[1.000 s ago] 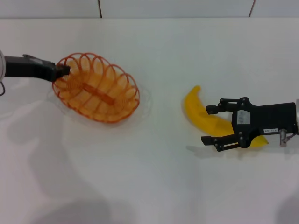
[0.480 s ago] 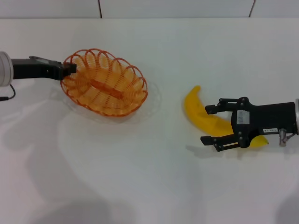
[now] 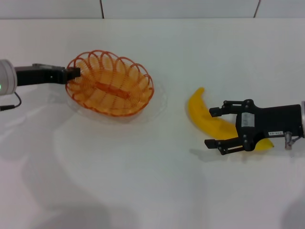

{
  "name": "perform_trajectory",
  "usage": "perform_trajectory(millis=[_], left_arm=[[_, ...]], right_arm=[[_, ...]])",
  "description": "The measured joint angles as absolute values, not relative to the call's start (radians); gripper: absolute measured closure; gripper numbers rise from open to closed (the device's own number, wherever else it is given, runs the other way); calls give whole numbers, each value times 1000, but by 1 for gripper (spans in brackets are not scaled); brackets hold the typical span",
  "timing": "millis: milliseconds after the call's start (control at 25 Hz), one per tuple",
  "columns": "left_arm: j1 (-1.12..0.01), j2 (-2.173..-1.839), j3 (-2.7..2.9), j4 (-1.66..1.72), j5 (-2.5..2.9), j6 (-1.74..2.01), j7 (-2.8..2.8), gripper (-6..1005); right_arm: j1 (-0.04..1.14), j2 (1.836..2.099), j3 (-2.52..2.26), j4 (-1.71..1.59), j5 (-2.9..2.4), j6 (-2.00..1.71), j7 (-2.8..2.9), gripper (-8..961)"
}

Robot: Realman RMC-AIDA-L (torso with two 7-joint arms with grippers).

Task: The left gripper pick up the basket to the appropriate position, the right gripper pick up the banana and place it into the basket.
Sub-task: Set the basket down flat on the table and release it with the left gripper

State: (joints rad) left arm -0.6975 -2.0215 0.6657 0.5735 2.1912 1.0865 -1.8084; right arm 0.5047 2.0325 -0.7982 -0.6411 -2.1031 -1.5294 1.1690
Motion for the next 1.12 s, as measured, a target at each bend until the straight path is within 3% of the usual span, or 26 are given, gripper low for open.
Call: perform_trajectory(millis=[1120], left_arm=[[-667, -2028, 666, 491, 2154, 1017, -1816, 865]], right_arm=[[506, 2034, -804, -638, -2103, -1526, 1163, 63]])
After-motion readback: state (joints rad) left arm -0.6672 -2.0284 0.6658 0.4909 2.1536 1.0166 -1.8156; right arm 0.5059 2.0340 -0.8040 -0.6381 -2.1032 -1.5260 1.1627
